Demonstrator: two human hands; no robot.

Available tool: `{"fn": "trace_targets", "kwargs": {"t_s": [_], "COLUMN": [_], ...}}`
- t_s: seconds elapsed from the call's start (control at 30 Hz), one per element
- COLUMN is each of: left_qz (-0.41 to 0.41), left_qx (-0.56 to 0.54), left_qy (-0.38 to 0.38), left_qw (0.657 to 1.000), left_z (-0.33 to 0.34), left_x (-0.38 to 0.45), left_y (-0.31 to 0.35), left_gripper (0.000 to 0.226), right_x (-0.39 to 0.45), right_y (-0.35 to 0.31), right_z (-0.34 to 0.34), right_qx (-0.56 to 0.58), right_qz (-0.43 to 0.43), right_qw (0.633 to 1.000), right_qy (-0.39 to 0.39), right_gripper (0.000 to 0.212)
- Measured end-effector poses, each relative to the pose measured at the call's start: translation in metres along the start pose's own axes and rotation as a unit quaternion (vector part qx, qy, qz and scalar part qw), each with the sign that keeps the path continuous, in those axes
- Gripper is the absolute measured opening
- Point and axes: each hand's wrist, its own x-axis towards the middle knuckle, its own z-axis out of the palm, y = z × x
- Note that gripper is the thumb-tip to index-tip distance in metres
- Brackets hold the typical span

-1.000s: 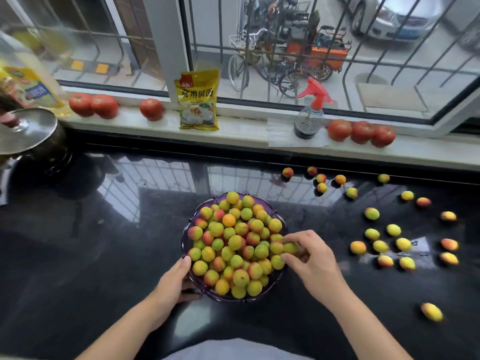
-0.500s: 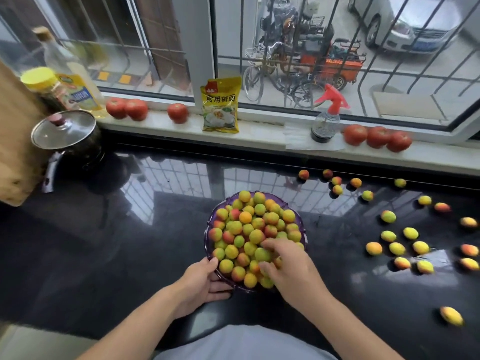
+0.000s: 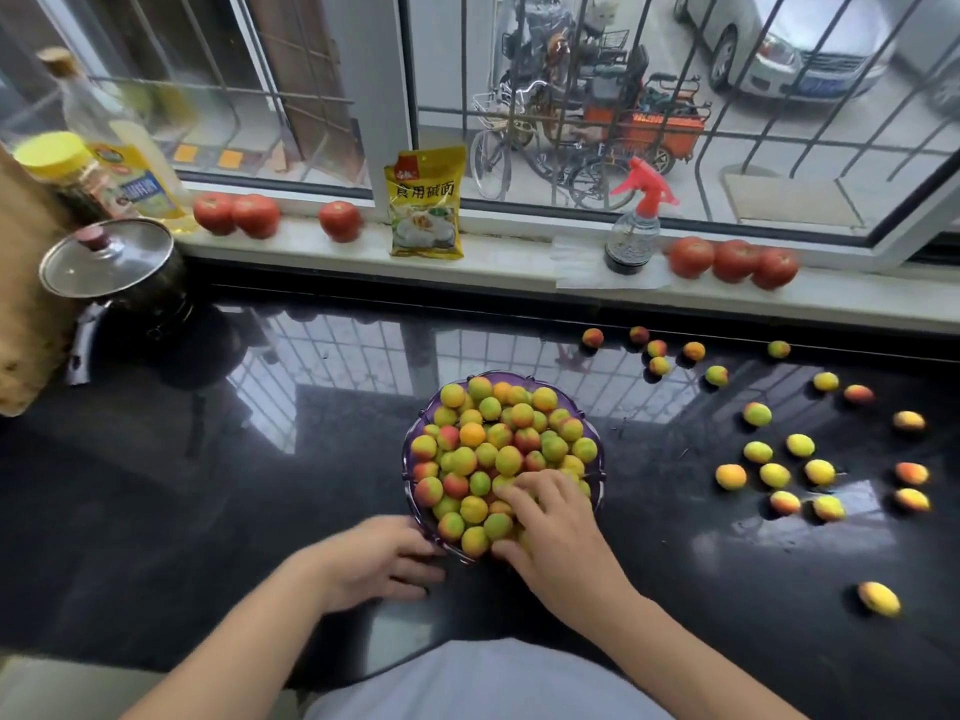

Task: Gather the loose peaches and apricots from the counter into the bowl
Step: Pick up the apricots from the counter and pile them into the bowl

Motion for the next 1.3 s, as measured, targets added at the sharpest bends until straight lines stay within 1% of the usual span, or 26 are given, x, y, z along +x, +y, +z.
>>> {"fn": "trace_targets", "kwargs": {"t_s": [0.07, 0.13, 0.17, 0.2, 0.23, 0.27, 0.3, 0.33, 0.37, 0.4, 0.43, 0.57, 0.63, 0.7, 0.73, 0.77, 0.8, 0.83, 0.87, 0.9, 0.93, 1.0, 1.1, 1.17, 1.2, 1.3], "left_qz": [0.017, 0.047, 0.063, 0.075, 0.079, 0.076, 0.072, 0.071, 0.073, 0.075, 0.075, 0.05, 0.036, 0.008, -0.011, -0.027, -0.038, -0.042, -0.039, -0.027, -0.012, 0.012, 0.046, 0.071, 0.08, 0.097], "left_qx": [-0.025, -0.079, -0.099, -0.107, -0.107, -0.107, -0.121, -0.145, -0.174, -0.195, -0.211, -0.224, -0.22, -0.223, -0.216, -0.2, -0.178, -0.16, -0.152, -0.154, -0.163, -0.198, -0.194, -0.16, -0.142, -0.071], "left_qy": [0.056, 0.124, 0.144, 0.151, 0.144, 0.132, 0.116, 0.103, 0.097, 0.092, 0.085, 0.036, 0.021, 0.017, 0.017, 0.019, 0.025, 0.038, 0.056, 0.078, 0.101, 0.137, 0.158, 0.177, 0.188, 0.194], "left_qw": [0.998, 0.988, 0.983, 0.98, 0.981, 0.983, 0.983, 0.981, 0.977, 0.974, 0.971, 0.973, 0.975, 0.975, 0.976, 0.979, 0.983, 0.985, 0.986, 0.985, 0.981, 0.971, 0.967, 0.969, 0.969, 0.974], "left_z": [-0.026, -0.039, -0.039, -0.034, -0.027, -0.019, -0.011, -0.004, 0.001, 0.006, 0.01, 0.027, 0.041, 0.055, 0.062, 0.067, 0.07, 0.071, 0.07, 0.067, 0.063, 0.054, 0.047, 0.046, 0.045, 0.039], "left_x": [0.002, 0.008, 0.014, 0.02, 0.027, 0.033, 0.039, 0.041, 0.042, 0.041, 0.037, 0.023, 0.02, 0.023, 0.024, 0.025, 0.026, 0.026, 0.026, 0.026, 0.025, 0.024, 0.024, 0.031, 0.037, 0.054], "left_y": [0.02, 0.043, 0.053, 0.06, 0.066, 0.07, 0.073, 0.075, 0.077, 0.078, 0.078, 0.053, 0.035, 0.019, 0.014, 0.01, 0.007, 0.006, 0.005, 0.005, 0.005, 0.009, 0.025, 0.041, 0.05, 0.074], "left_gripper": [0.037, 0.036, 0.035, 0.035, 0.039, 0.046, 0.053, 0.059, 0.063, 0.067, 0.069, 0.071, 0.066, 0.062, 0.06, 0.058, 0.056, 0.055, 0.053, 0.051, 0.048, 0.043, 0.039, 0.033, 0.03, 0.033], "right_x": [-0.008, -0.021, -0.027, -0.033, -0.037, -0.038, -0.036, -0.034, -0.03, -0.026, -0.021, -0.003, 0.009, 0.025, 0.029, 0.03, 0.028, 0.022, 0.014, 0.005, -0.004, -0.016, -0.023, -0.022, -0.021, -0.025], "right_y": [0.01, 0.022, 0.03, 0.036, 0.039, 0.037, 0.029, 0.019, 0.01, 0.004, 0.0, 0.024, 0.046, 0.072, 0.088, 0.105, 0.124, 0.147, 0.166, 0.182, 0.193, 0.21, 0.226, 0.219, 0.208, 0.163], "right_z": [-0.009, -0.016, -0.018, -0.017, -0.017, -0.016, -0.017, -0.018, -0.021, -0.023, -0.027, -0.039, -0.043, -0.045, -0.045, -0.044, -0.045, -0.045, -0.045, -0.044, -0.044, -0.039, -0.031, -0.029, -0.03, -0.032], "right_qx": [0.073, 0.121, 0.146, 0.188, 0.26, 0.352, 0.453, 0.532, 0.585, 0.612, 0.624, 0.598, 0.587, 0.597, 0.591, 0.547, 0.437, 0.271, 0.1, -0.01, -0.062, -0.092, -0.104, -0.067, -0.021, 0.189], "right_qz": [0.11, 0.26, 0.338, 0.415, 0.479, 0.526, 0.554, 0.562, 0.553, 0.54, 0.53, 0.528, 0.522, 0.509, 0.5, 0.497, 0.497, 0.489, 0.479, 0.473, 0.48, 0.495, 0.459, 0.456, 0.464, 0.468], "right_qw": [0.989, 0.949, 0.919, 0.883, 0.835, 0.773, 0.698, 0.632, 0.59, 0.574, 0.57, 0.603, 0.619, 0.62, 0.631, 0.67, 0.745, 0.824, 0.868, 0.878, 0.874, 0.864, 0.88, 0.887, 0.886, 0.861], "right_qy": [0.068, 0.132, 0.138, 0.117, 0.082, 0.039, -0.006, -0.044, -0.065, -0.071, -0.066, -0.016, 0.004, 0.034, 0.047, 0.065, 0.082, 0.093, 0.088, 0.072, 0.039, -0.029, -0.061, -0.035, -0.013, 0.064], "right_gripper": [0.043, 0.033, 0.031, 0.029, 0.028, 0.027, 0.03, 0.033, 0.034, 0.035, 0.035, 0.034, 0.04, 0.046, 0.045, 0.042, 0.038, 0.033, 0.029, 0.028, 0.03, 0.029, 0.019, 0.023, 0.027, 0.029]}}
